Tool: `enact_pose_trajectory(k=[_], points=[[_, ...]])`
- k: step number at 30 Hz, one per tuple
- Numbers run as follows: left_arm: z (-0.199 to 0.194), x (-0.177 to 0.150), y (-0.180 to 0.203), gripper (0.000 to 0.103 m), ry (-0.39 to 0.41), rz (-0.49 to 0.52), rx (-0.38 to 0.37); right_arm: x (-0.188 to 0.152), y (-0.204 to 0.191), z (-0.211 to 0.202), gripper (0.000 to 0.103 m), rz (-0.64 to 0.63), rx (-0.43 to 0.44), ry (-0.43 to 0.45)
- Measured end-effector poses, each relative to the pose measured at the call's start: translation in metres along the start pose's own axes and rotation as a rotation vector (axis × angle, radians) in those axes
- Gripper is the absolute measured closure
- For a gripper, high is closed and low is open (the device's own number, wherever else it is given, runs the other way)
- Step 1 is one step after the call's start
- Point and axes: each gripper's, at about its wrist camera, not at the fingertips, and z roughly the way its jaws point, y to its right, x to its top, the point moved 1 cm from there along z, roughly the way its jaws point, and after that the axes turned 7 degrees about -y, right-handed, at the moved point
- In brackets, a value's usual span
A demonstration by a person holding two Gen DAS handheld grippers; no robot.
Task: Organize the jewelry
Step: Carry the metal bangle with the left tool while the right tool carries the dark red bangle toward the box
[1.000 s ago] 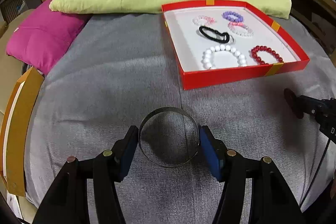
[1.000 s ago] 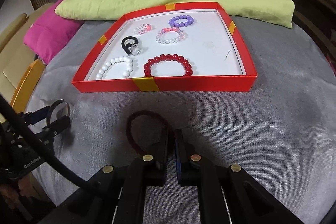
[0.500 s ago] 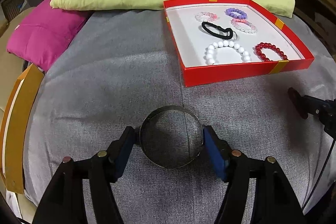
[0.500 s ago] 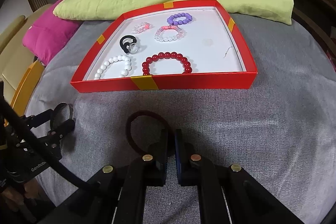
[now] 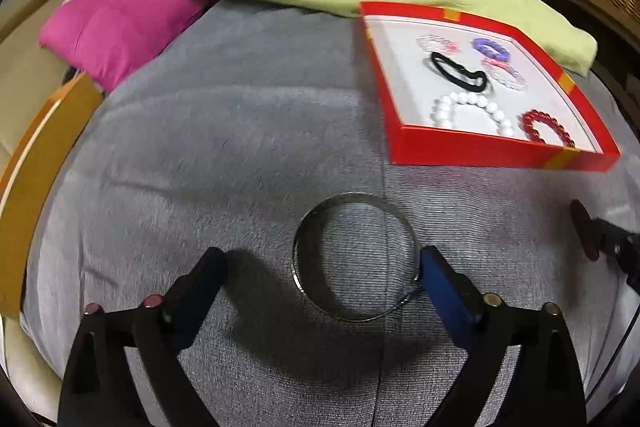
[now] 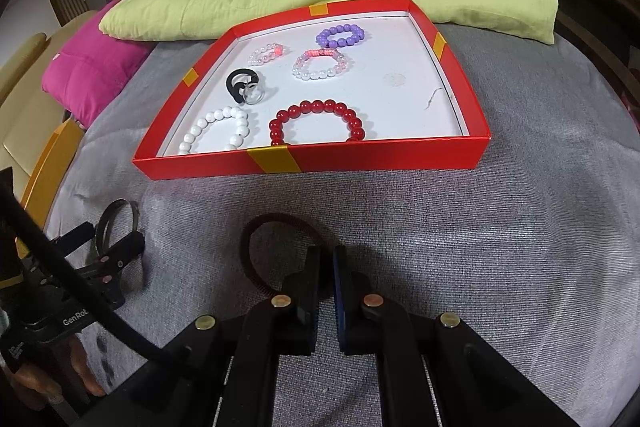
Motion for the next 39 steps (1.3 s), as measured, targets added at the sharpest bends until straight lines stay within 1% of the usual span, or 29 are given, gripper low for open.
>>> enact_pose_trajectory(k=[2,7,10,12,13,14,15,17,18,21,24,30,35,39], points=[[0.002,0.001,-0.002,0.000,-0.011,-0.005,0.003,0.000,0.000,0.000,0.095,0.001,0.001,0.000],[0.002,0.004,-0.005,0.000,-0.038,0.007,0.002,0.000,0.000,0.000,0.095,0.001,0.002,0.002],[0.002,0.006,-0.005,0.000,-0.046,0.012,0.004,0.000,-0.001,-0.001,0.095,-0.009,-0.004,0.010],[0.002,0.009,-0.004,0.001,-0.043,0.032,0.005,0.000,-0.002,-0.002,0.095,-0.013,-0.005,0.016],[0.000,0.009,-0.003,0.006,-0.037,0.048,-0.002,0.000,-0.002,-0.003,0.095,-0.014,-0.002,0.018],[-0.001,0.011,0.000,0.015,-0.027,0.062,-0.006,0.000,-0.002,-0.003,0.095,-0.012,0.009,0.021],[-0.005,0.009,0.004,0.020,-0.014,0.077,-0.005,0.000,-0.002,-0.004,0.096,-0.010,0.019,0.025],[-0.013,0.006,0.014,0.040,0.018,0.131,-0.001,0.000,-0.004,-0.007,0.096,-0.015,0.028,0.034],[-0.015,0.005,0.016,0.041,0.026,0.145,-0.001,0.000,-0.005,-0.008,0.096,-0.021,0.030,0.040],[-0.020,0.007,0.018,0.041,0.044,0.158,0.007,0.000,-0.009,-0.013,0.096,-0.036,0.049,0.060],[-0.025,0.011,0.012,0.041,0.061,0.139,-0.007,0.001,-0.010,-0.020,0.096,-0.035,0.071,0.084],[-0.037,0.012,0.002,0.041,0.104,0.109,-0.005,0.005,-0.004,-0.033,0.096,-0.013,0.118,0.131],[-0.048,0.014,0.005,0.041,0.145,0.108,-0.006,0.007,-0.001,-0.037,0.096,-0.008,0.141,0.148],[-0.054,0.015,0.007,0.041,0.162,0.110,-0.004,0.006,-0.002,-0.042,0.096,-0.013,0.154,0.165]])
